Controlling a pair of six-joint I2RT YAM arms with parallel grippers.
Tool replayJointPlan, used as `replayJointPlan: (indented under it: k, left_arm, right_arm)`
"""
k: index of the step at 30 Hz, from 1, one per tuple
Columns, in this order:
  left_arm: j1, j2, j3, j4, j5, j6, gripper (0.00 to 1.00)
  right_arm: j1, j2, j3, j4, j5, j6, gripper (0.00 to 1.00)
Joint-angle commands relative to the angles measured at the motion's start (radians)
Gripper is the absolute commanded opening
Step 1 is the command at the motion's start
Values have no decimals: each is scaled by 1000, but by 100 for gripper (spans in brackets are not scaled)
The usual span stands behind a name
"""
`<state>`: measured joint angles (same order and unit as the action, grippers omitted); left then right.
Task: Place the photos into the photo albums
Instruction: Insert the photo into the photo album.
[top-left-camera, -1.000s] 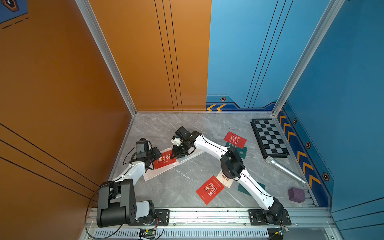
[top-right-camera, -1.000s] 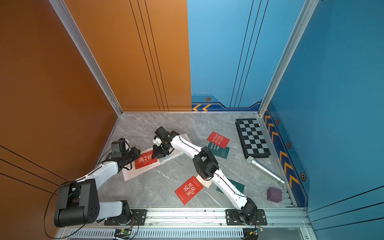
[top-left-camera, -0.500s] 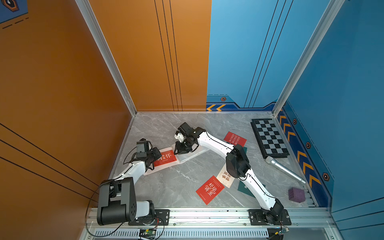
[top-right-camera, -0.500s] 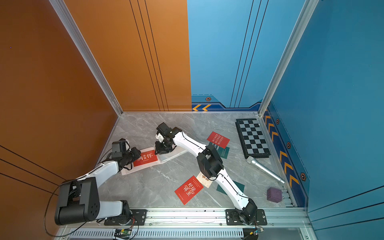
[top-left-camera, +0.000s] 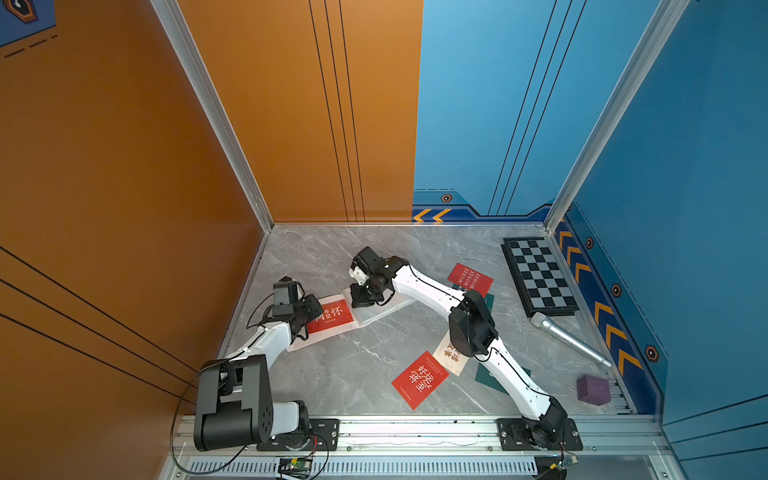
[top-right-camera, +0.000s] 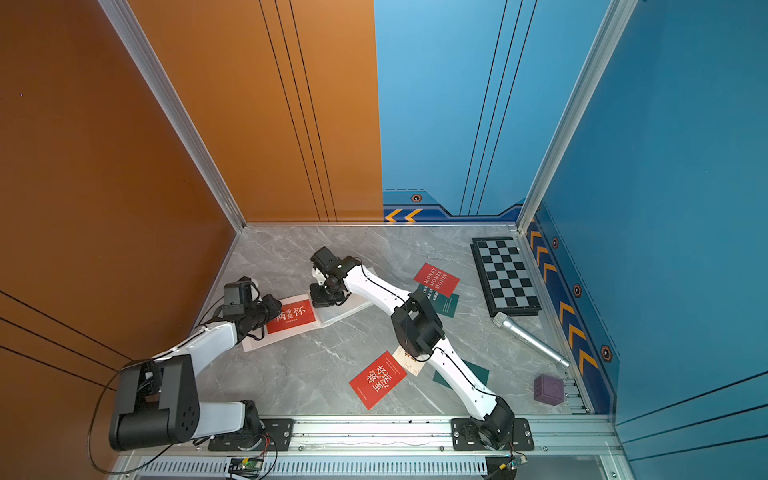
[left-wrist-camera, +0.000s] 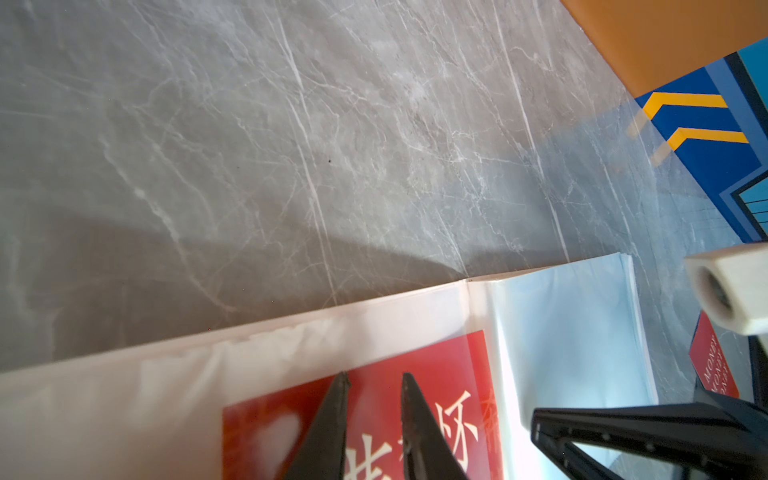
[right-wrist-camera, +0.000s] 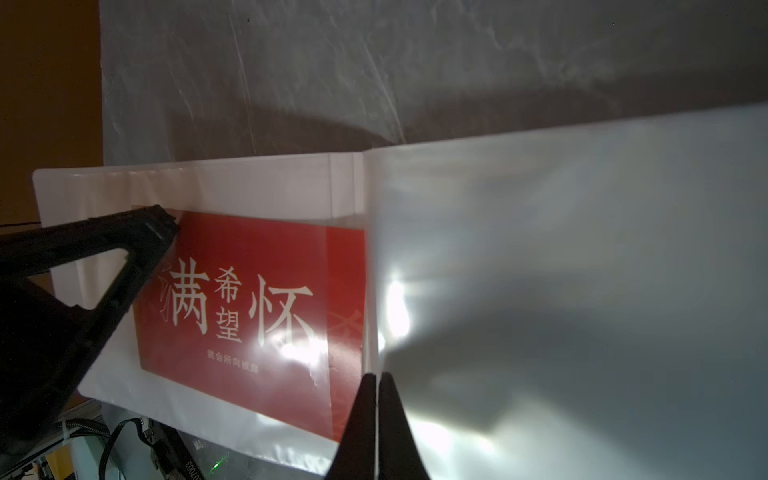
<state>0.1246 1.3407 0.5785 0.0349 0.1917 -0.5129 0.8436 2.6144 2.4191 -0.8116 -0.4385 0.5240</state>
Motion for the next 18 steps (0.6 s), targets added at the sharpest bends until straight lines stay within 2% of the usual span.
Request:
replayJointPlan:
  k: [1,12,18]
  left_arm:
    - [-2,-19,14,-4,14,13,25]
    - [-3,-11,15,-4,15,13,25]
    - [-2,0,17,-3,11,14,25]
  right_arm:
    - [7,45,33,-18,29,10,7]
    - [35,100,85,4,8,45,7]
    - [52,125,117,30,-57,80,7]
